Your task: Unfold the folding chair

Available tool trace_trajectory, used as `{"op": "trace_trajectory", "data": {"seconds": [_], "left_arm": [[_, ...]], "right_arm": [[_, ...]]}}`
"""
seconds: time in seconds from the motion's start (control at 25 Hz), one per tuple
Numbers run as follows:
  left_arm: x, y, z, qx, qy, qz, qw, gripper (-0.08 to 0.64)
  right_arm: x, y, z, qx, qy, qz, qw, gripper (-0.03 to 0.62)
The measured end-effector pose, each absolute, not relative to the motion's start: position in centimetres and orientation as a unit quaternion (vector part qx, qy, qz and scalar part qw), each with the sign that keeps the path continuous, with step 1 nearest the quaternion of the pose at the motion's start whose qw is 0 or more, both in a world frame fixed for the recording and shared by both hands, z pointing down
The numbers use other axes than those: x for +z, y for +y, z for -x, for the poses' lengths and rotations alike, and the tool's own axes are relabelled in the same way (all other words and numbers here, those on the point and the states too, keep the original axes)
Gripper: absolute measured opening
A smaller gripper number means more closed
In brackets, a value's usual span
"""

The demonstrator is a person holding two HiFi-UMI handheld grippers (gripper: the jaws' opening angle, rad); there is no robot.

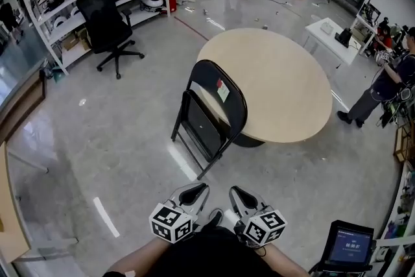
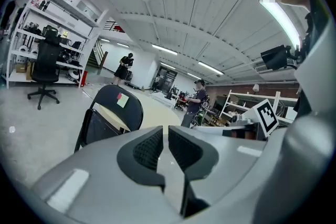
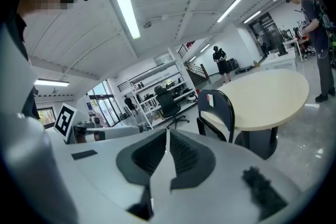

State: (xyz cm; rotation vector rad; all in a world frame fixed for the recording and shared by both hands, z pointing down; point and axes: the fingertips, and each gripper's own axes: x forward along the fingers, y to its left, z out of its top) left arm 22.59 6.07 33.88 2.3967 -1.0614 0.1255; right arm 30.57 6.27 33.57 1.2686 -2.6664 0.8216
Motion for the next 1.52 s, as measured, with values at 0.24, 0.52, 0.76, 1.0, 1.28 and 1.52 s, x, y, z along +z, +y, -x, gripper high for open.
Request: {"op": "trace_trajectory", "data": {"seconds": [0.24, 0.52, 0.76, 1.0, 1.28, 1.52], "left_arm": [[33.6, 5.1, -23.3, 0.048, -0.400, -0.881, 0.249, 0.035], [34.7, 2.5, -23.7, 0.047, -0.426, -0.864, 0.264, 0.035], [36.3, -0.2, -25.1, 0.055, -0.387, -0.875, 0.285, 0.041], [35.9, -3.4, -24.8, 0.053, -0.356, -0.885, 0.297, 0.048], [35.9, -8.5, -21.5, 0.051, -0.336, -0.889, 0.307, 0.055], [37.0, -12.8, -18.8, 0.048, -0.320, -0.894, 0.309, 0.057]], "right_arm": [[33.8, 5.2, -31.6, 0.275, -0.869, -0.410, 0.031, 0.023], [34.7, 2.9, -33.1, 0.286, -0.867, -0.406, 0.034, 0.023], [35.6, 0.5, -34.4, 0.293, -0.849, -0.438, 0.034, 0.023], [34.9, -2.4, -34.5, 0.296, -0.830, -0.471, 0.030, 0.023], [34.9, -7.3, -32.5, 0.301, -0.811, -0.501, 0.032, 0.023], [35.4, -12.8, -32.1, 0.287, -0.808, -0.513, 0.034, 0.025]]}}
